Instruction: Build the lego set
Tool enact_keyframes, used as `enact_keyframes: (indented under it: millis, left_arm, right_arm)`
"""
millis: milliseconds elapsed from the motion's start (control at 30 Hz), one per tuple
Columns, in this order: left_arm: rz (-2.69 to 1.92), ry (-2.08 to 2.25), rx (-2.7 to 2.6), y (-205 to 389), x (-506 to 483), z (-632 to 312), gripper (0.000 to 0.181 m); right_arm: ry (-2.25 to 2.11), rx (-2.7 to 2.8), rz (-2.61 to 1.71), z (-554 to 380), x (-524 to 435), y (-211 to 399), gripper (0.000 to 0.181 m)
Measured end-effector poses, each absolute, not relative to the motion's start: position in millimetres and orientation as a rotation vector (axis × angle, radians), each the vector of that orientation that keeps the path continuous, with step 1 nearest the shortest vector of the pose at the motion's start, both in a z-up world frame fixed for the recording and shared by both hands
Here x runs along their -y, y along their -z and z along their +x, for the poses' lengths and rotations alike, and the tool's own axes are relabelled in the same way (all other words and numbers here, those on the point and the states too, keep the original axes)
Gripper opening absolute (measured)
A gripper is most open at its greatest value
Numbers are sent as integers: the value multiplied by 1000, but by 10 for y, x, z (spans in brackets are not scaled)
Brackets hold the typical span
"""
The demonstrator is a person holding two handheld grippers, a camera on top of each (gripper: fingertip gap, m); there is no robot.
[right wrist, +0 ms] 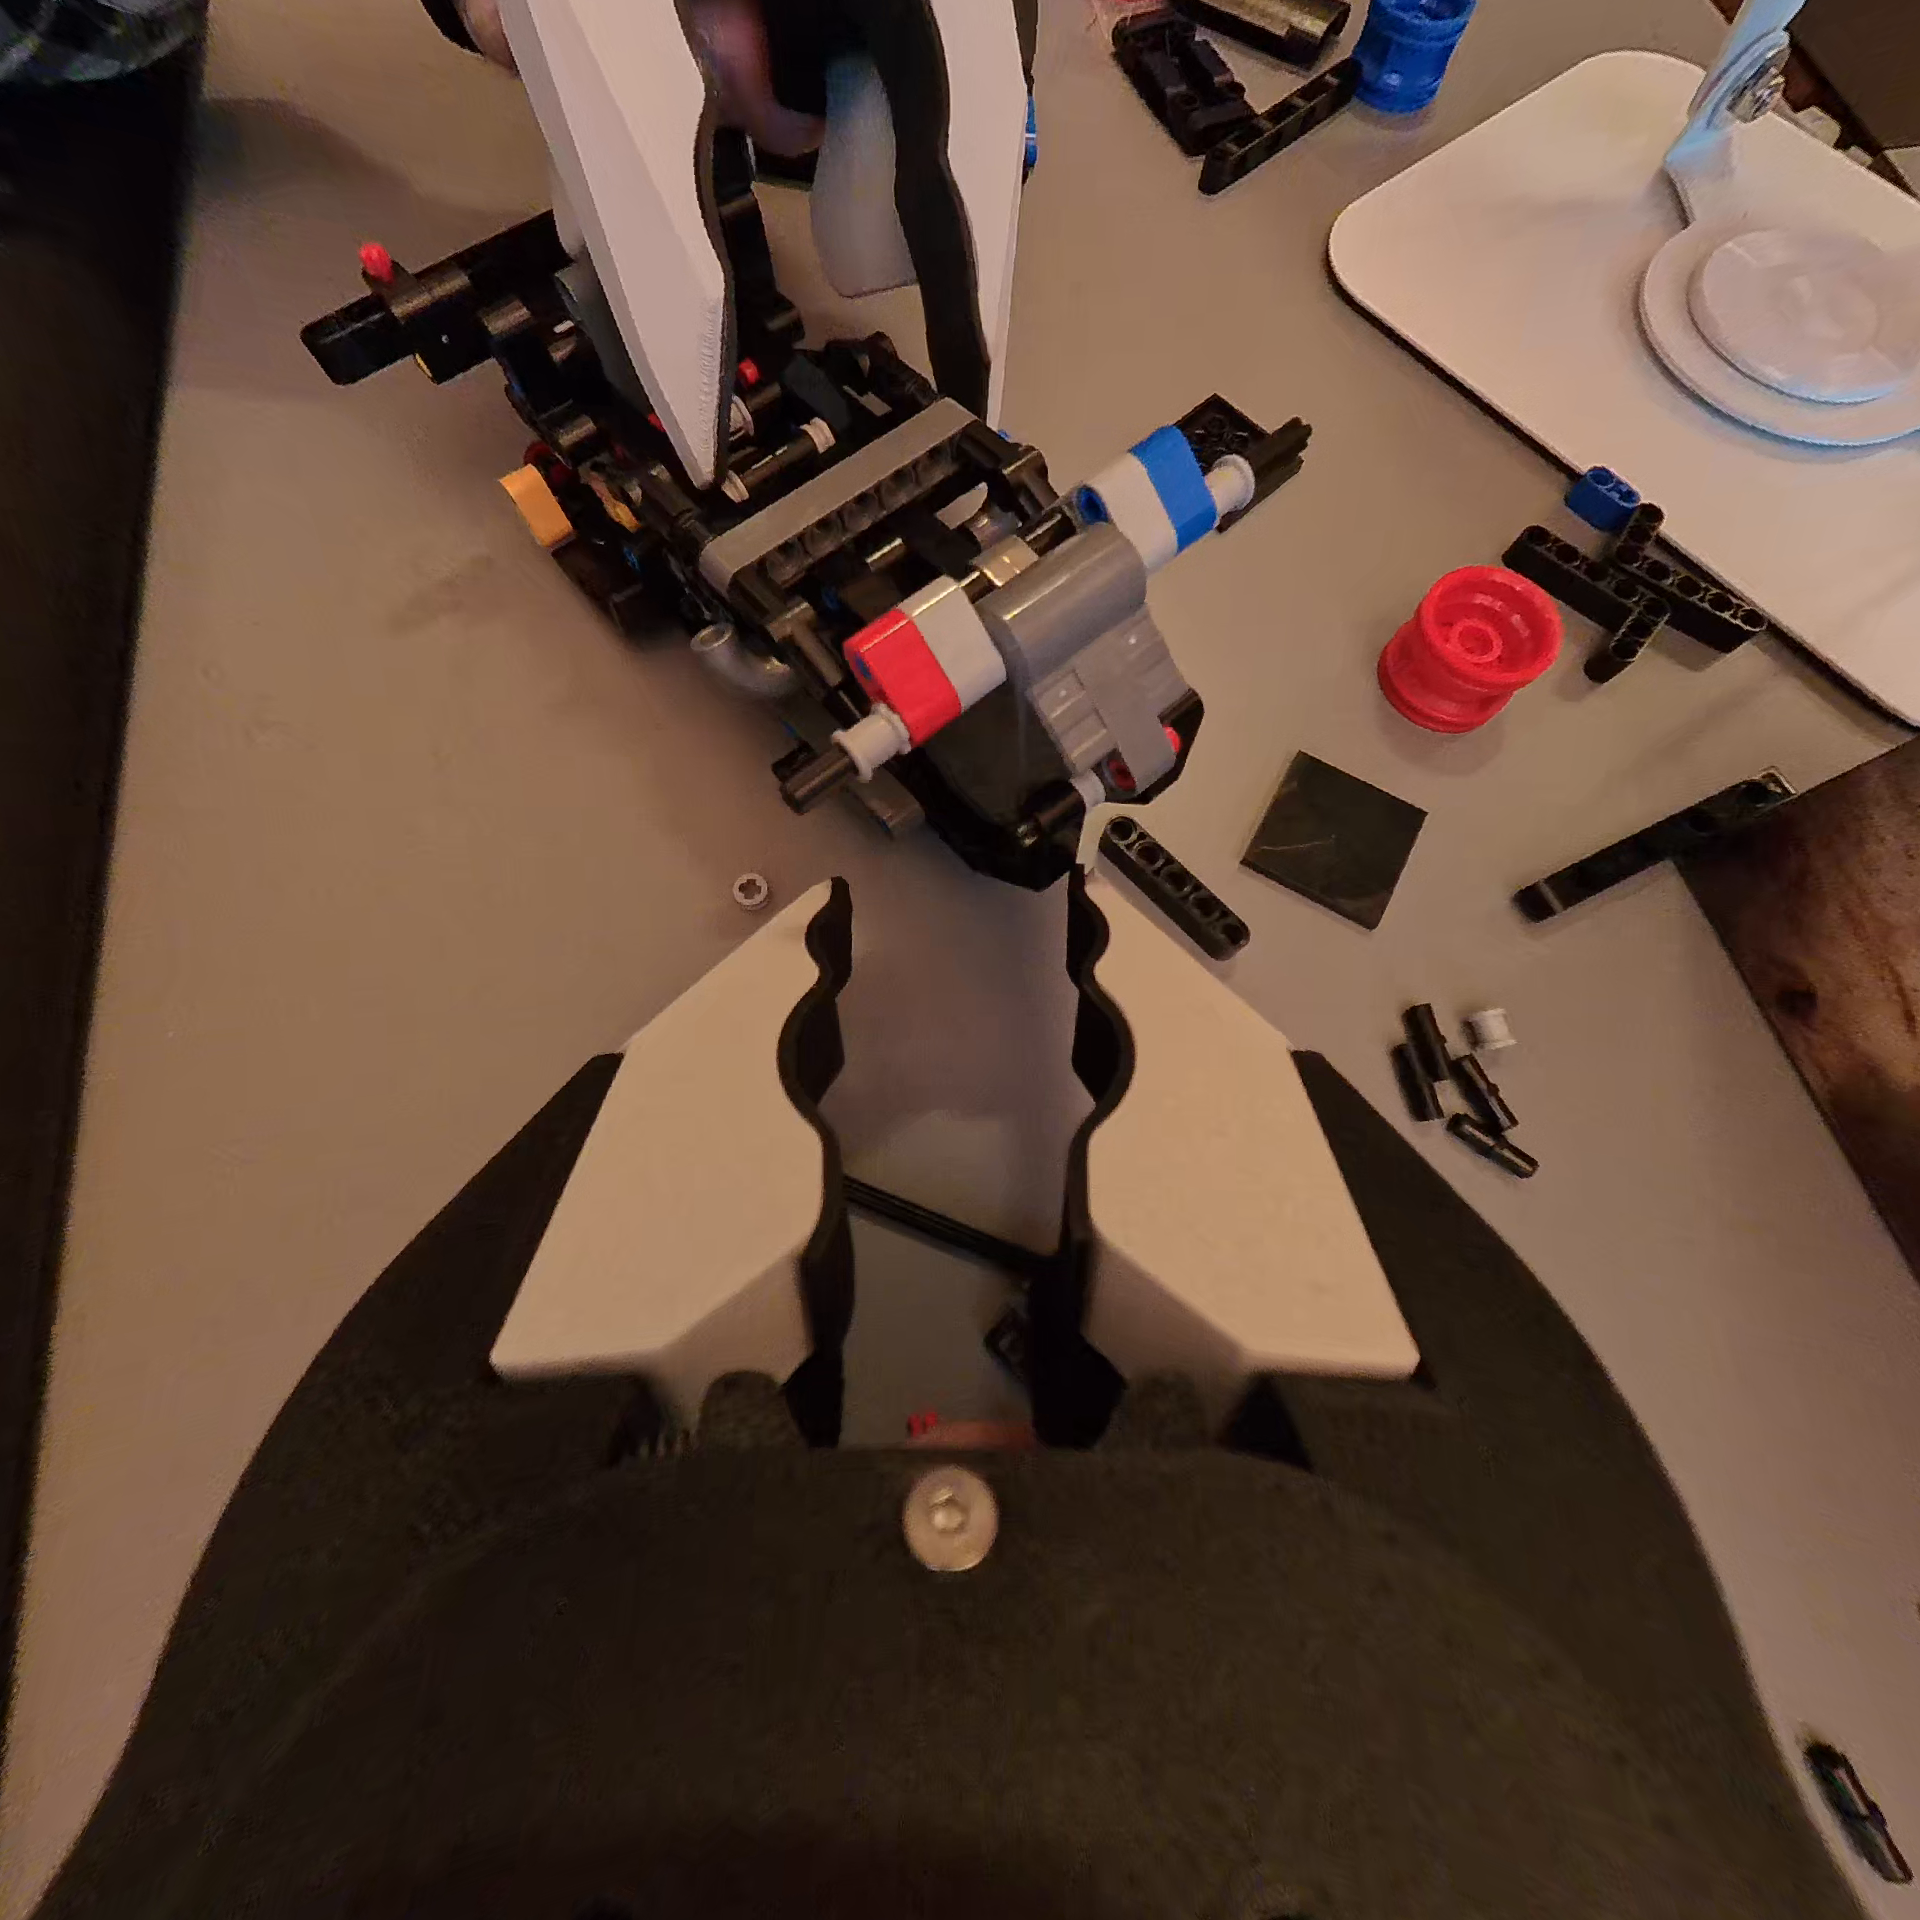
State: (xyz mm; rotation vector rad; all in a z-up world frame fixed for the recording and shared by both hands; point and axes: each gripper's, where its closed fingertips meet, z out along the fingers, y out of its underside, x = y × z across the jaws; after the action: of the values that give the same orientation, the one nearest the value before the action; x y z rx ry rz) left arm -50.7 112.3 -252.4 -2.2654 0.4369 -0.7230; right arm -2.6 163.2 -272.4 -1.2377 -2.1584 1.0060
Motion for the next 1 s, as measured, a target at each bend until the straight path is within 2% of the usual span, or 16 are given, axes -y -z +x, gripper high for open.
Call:
enact_keyframes:
  millis: [233,500,633,733,833,900,967,1000]
  left_arm:
    - [-2236,701,-452,2456,-1117,-506,59]
    - [-2270,582,-566,2505,-1090,-417,78]
    - [-2310,495,-638,2579,-1079,-371,78]
    - [-2315,465,-661,2573,-1078,-361,68]
    - [-2307,484,-657,2566,-1070,-359,65]
    - [-2304,481,-649,2553,-1067,-376,65]
    - [-2296,456,-659,2528,-1062,-377,74]
    - [-2297,452,-672,2515,-1048,-353,80]
  right_arm:
    - [-1006,2160,-1241,-30,-1633,2738,40]
    - [-1010,2154,-1243,-34,-1637,2736,39]
    - [-1012,2156,-1241,-36,-1627,2739,37]
    - [-1013,2152,-1240,-41,-1629,2737,36]
    - [-1014,2142,-1244,-50,-1640,2734,33]
    - [-1014,2136,-1252,-49,-1658,2730,24]
    - [-1050,2132,-1261,-43,-1646,2706,12]
    - [-1066,2130,-1267,-44,-1633,2700,12]
